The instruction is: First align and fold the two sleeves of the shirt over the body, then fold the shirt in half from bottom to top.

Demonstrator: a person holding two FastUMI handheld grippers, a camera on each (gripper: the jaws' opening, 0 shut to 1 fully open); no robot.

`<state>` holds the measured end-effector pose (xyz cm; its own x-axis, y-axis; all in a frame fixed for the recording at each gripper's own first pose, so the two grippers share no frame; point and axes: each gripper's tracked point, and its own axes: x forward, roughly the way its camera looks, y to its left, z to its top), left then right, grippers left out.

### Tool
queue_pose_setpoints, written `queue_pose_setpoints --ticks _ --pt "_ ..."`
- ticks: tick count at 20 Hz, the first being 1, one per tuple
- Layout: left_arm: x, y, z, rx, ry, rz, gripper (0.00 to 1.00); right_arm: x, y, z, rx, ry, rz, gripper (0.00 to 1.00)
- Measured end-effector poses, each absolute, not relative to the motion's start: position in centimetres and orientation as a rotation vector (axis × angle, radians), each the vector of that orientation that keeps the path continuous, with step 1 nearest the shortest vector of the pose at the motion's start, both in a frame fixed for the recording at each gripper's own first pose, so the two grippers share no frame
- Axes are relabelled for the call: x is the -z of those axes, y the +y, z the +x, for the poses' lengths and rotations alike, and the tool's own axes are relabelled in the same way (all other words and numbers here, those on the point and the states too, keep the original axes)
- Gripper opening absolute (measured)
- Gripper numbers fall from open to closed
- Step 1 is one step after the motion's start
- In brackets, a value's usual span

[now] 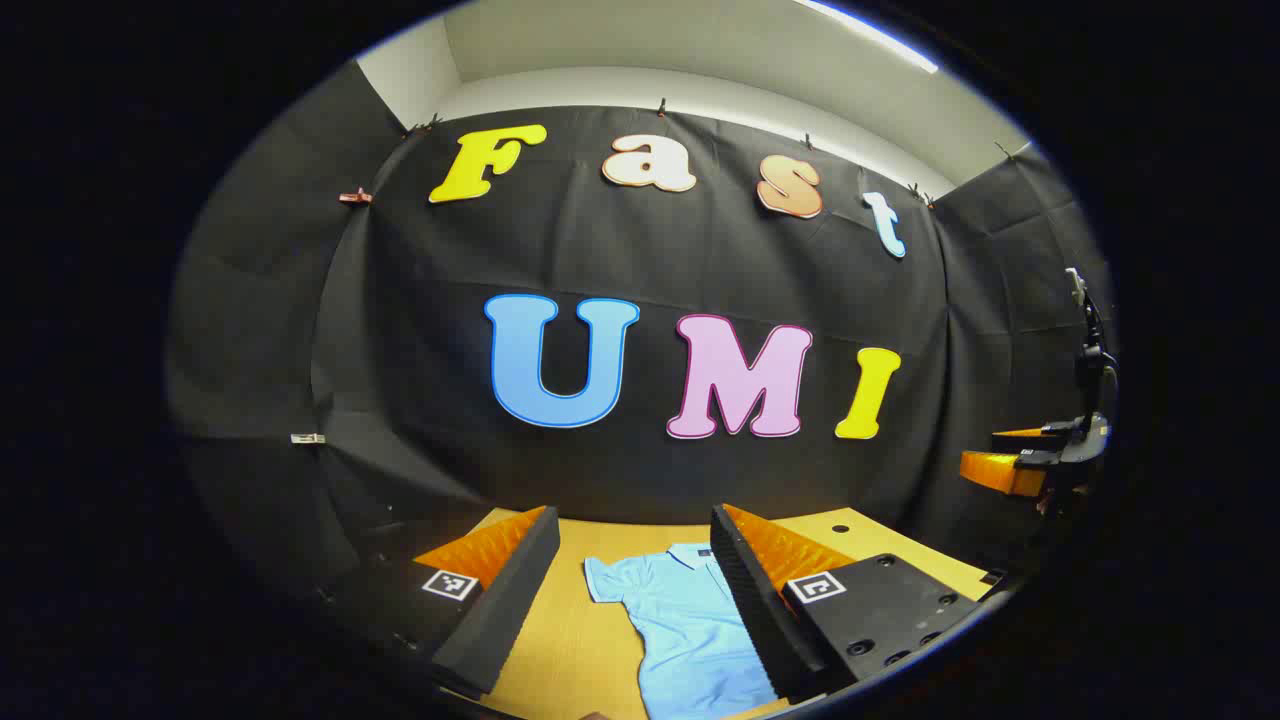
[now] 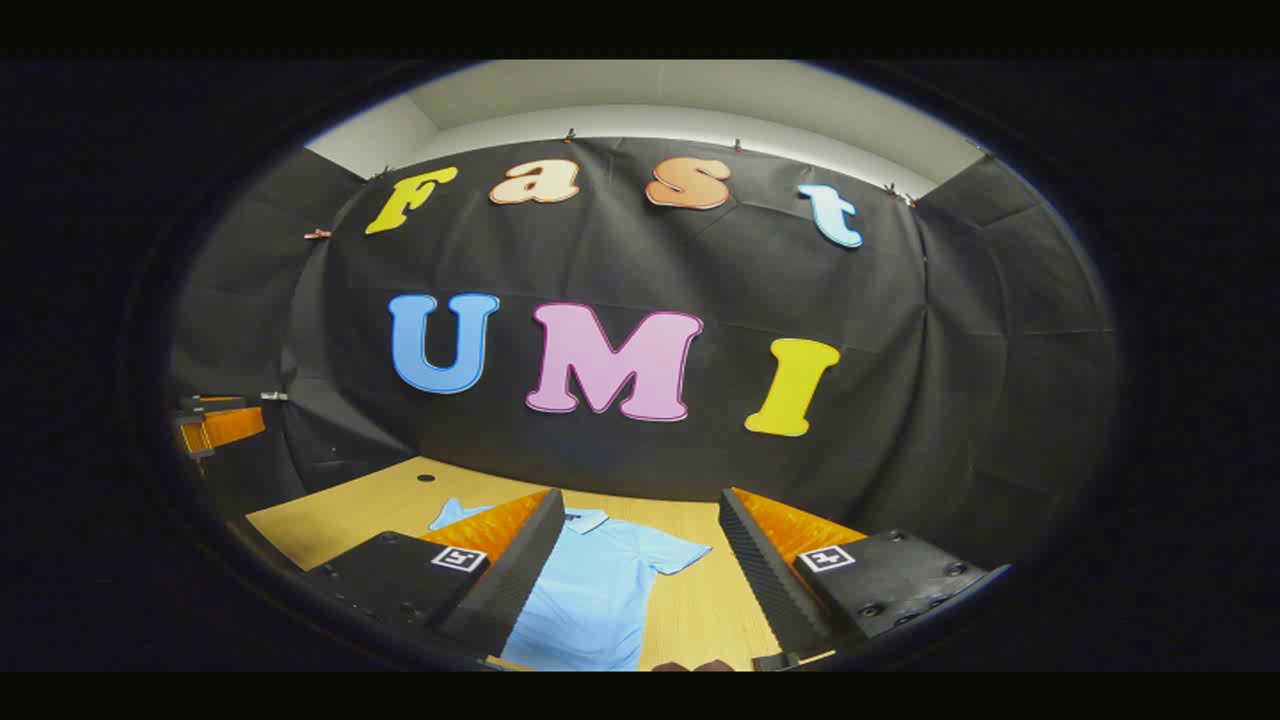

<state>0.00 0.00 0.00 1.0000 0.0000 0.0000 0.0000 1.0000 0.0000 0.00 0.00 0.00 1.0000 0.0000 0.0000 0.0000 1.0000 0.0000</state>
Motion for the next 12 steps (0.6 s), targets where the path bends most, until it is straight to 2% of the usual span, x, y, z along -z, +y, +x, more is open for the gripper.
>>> queue_pose_setpoints --ticks 12 --pt "-0.5 3.2 -1.3 -0.032 -0.012 -0.006 0.96 -0.8 3.3 0.1 -0.021 -0.004 -0.005 0.96"
